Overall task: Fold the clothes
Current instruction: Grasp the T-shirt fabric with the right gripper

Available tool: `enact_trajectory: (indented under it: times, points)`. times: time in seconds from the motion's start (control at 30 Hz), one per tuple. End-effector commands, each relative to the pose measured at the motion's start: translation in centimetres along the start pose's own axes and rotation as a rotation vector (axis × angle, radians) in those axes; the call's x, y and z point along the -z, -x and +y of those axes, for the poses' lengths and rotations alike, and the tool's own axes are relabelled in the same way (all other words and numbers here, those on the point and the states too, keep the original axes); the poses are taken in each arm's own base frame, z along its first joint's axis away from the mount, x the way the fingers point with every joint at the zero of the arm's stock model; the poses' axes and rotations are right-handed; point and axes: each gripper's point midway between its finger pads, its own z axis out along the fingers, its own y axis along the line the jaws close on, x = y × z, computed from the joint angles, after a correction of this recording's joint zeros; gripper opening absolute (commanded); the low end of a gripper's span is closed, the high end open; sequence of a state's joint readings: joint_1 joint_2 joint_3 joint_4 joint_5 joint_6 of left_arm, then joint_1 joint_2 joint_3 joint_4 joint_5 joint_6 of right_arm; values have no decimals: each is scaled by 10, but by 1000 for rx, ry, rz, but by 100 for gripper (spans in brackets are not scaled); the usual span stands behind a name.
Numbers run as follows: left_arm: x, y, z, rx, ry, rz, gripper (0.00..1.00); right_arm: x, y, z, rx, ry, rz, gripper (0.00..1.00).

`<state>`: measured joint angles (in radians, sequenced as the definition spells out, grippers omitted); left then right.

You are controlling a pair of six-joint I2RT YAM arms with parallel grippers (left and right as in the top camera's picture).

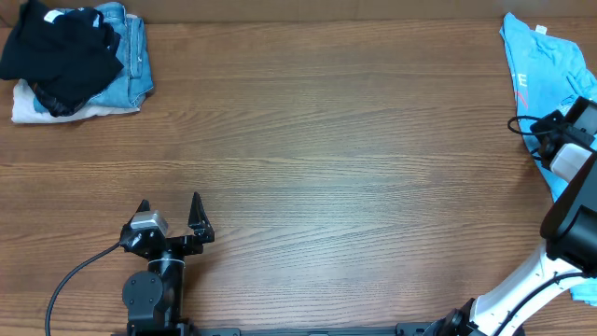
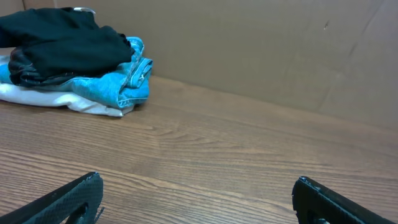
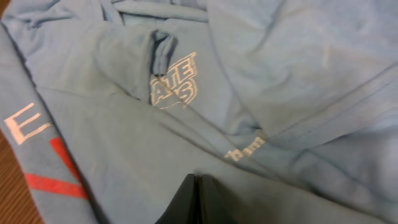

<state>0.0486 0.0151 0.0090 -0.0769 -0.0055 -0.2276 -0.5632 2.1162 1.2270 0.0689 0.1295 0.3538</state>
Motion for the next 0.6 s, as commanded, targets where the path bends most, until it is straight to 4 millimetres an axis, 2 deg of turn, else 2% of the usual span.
enact_trajectory:
  times: [0.0, 0.23, 0.43, 0.57]
  points:
    - [0, 2, 4, -25, 18, -12, 100, -11, -7, -10, 20, -40, 18, 4]
    - [0, 2, 4, -25, 18, -12, 100, -17, -33, -7, 25, -17, 100, 4]
    - [0, 2, 4, -25, 18, -12, 100, -12, -62, 18, 25, 89, 216, 6]
    - [0, 2, 4, -25, 18, -12, 100, -4, -88, 35, 9, 121, 310, 5]
